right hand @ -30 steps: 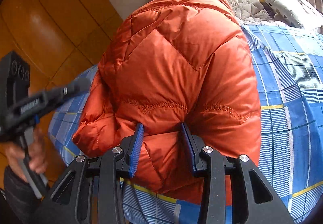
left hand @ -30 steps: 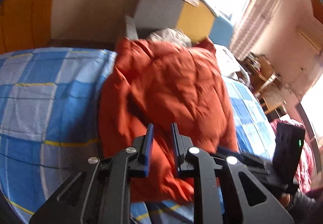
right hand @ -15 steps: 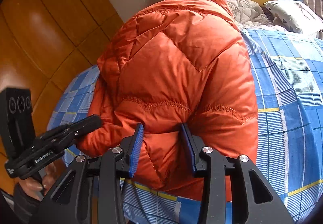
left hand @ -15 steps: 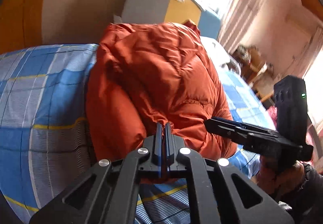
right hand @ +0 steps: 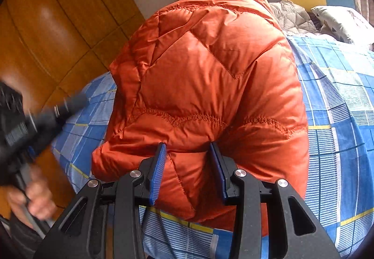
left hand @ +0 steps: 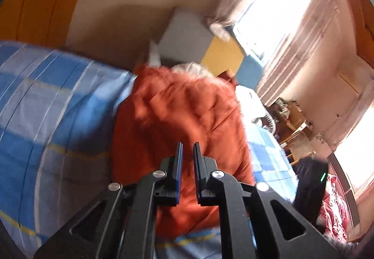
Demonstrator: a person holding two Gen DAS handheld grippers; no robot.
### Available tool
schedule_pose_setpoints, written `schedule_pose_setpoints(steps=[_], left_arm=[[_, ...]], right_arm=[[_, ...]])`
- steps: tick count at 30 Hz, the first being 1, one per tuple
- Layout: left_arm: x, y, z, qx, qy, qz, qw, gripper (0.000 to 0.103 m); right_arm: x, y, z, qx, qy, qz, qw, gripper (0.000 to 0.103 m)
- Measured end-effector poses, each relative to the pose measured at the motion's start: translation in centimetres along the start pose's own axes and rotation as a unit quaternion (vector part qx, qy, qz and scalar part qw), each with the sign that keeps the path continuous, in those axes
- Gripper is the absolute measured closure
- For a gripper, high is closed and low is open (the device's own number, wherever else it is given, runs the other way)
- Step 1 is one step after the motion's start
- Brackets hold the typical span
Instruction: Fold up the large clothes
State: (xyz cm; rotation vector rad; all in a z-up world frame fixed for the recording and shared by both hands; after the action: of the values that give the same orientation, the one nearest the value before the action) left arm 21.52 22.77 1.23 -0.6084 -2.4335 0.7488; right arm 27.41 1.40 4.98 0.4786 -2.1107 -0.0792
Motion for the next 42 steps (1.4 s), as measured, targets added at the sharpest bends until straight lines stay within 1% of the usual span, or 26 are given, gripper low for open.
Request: schedule_pose_setpoints(steps=[2, 5, 6, 8, 9, 11, 13, 17, 18, 25, 29, 33, 36, 38, 41, 42], left_arm=[[-1.8, -0.9, -1.3, -0.016, 0.003, -0.015, 0.9998, 0.095], [-5.2, -0.2, -2.5, -0.006, 0.022, -0.044, 0.9988, 0.091], [-6.1, 0.2, -2.6, -0.007, 0.027, -0.064, 0.9976, 0.092], [-7.6, 1.4, -2.5, 0.001, 0.041, -0.086, 0.9955, 0.093], [-8.2, 1.9, -2.3, 0.001, 0.048, -0.099, 0.994, 0.1], [-8.7, 2.8, -2.2, 0.005, 0.057, -0.107, 0.9927, 0.1], [-9.0, 3.5, -1.7, 0.001, 0.064, -0.117, 0.9911, 0.1], [-9.3, 4.0, -1.2, -0.01, 0.069, -0.122, 0.99, 0.1], [-9.3, 4.0, -1.1, -0.012, 0.07, -0.124, 0.9897, 0.101], [-9.5, 3.8, -0.9, -0.029, 0.075, -0.128, 0.9885, 0.101], [-9.5, 4.2, -0.9, -0.032, 0.076, -0.128, 0.9884, 0.101], [-9.4, 5.1, -0.7, -0.024, 0.075, -0.124, 0.9891, 0.101], [-9.4, 5.4, -0.5, -0.022, 0.074, -0.123, 0.9893, 0.101], [-9.5, 5.4, -0.3, -0.026, 0.075, -0.127, 0.9887, 0.101], [-9.7, 5.6, -0.2, -0.025, 0.075, -0.129, 0.9885, 0.101], [-9.7, 5.7, -0.1, -0.024, 0.075, -0.13, 0.9884, 0.101]], right_arm=[[0.1, 0.6, 0.2, 0.006, -0.001, 0.004, 1.0, 0.064], [0.2, 1.5, 0.5, 0.022, -0.003, 0.006, 1.0, 0.064], [0.2, 1.6, 0.5, 0.027, -0.004, 0.007, 1.0, 0.064], [0.4, 1.6, 0.5, 0.035, -0.006, 0.004, 0.999, 0.064], [0.6, 1.4, 0.3, 0.035, -0.004, -0.003, 0.999, 0.064], [1.2, 1.1, 0.1, 0.025, -0.003, -0.019, 1.0, 0.064], [1.8, 0.7, -0.4, 0.016, -0.012, -0.02, 1.0, 0.064], [3.2, -0.2, -1.6, -0.003, -0.042, 0.009, 0.999, 0.064], [3.5, -0.4, -2.1, -0.009, -0.051, 0.031, 0.998, 0.064], [2.4, -0.9, -4.9, -0.032, -0.061, 0.098, 0.993, 0.064], [1.4, -0.7, -6.8, -0.029, -0.072, 0.123, 0.989, 0.064], [0.0, -0.9, -9.4, -0.025, -0.081, 0.139, 0.987, 0.064], [-1.1, -0.8, -10.7, -0.016, -0.085, 0.147, 0.985, 0.064], [-1.8, -0.3, -11.0, -0.01, -0.086, 0.152, 0.985, 0.064], [-2.5, 0.3, -10.6, 0.003, -0.086, 0.162, 0.983, 0.064], [-2.9, 0.5, -10.5, 0.006, -0.086, 0.167, 0.982, 0.062]])
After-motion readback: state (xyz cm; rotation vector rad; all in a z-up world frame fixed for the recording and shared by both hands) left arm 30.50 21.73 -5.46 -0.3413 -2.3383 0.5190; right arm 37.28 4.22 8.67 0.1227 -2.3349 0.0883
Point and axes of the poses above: each gripper's, at about its wrist camera, not at the fingertips, and x roughly against the way its jaws point, y to its left, z to its underside, the point moved 2 cm from there along -x, roughly the way its jaws point, and after that the axes turned 15 degrees about z, right-handed, at the moved point
